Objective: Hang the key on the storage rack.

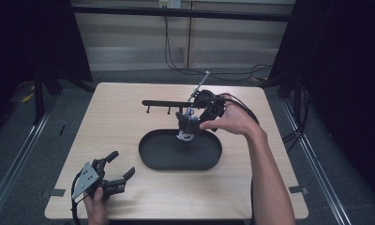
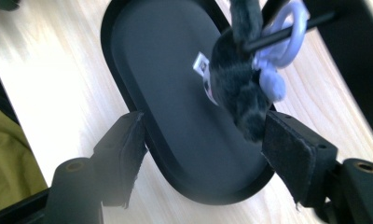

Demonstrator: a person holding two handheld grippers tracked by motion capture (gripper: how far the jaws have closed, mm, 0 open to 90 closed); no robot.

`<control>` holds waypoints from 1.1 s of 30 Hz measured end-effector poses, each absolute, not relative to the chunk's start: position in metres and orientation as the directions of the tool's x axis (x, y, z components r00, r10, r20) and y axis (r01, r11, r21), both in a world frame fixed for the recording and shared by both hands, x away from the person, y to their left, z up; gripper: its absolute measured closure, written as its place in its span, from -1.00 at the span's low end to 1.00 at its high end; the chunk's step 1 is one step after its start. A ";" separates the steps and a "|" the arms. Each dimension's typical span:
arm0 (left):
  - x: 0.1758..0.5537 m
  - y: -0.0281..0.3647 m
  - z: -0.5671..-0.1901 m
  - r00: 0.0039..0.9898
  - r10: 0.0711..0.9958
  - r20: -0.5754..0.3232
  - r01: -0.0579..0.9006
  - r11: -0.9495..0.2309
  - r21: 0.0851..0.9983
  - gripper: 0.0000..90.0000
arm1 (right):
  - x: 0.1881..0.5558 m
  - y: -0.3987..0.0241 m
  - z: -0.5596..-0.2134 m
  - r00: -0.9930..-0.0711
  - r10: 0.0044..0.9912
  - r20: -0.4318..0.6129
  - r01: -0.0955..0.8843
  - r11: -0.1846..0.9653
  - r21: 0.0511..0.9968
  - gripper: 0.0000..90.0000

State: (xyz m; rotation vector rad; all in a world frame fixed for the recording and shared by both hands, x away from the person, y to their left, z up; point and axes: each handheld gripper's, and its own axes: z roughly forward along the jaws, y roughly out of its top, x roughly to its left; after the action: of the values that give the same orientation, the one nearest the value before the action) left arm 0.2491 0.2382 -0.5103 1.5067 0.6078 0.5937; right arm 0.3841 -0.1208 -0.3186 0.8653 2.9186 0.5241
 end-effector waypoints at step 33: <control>0.249 0.238 -0.510 0.720 0.694 -0.001 0.016 -0.014 1.000 -0.66 | 0.302 -0.139 -0.408 -0.785 0.619 -0.005 0.468 0.599 0.650 -0.69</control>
State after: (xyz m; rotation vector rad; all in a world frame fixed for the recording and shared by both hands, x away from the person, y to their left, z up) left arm 0.2492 0.2381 -0.5103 1.5056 0.6081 0.5934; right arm 0.3020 -0.1388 -0.4080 0.8984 2.5970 0.9565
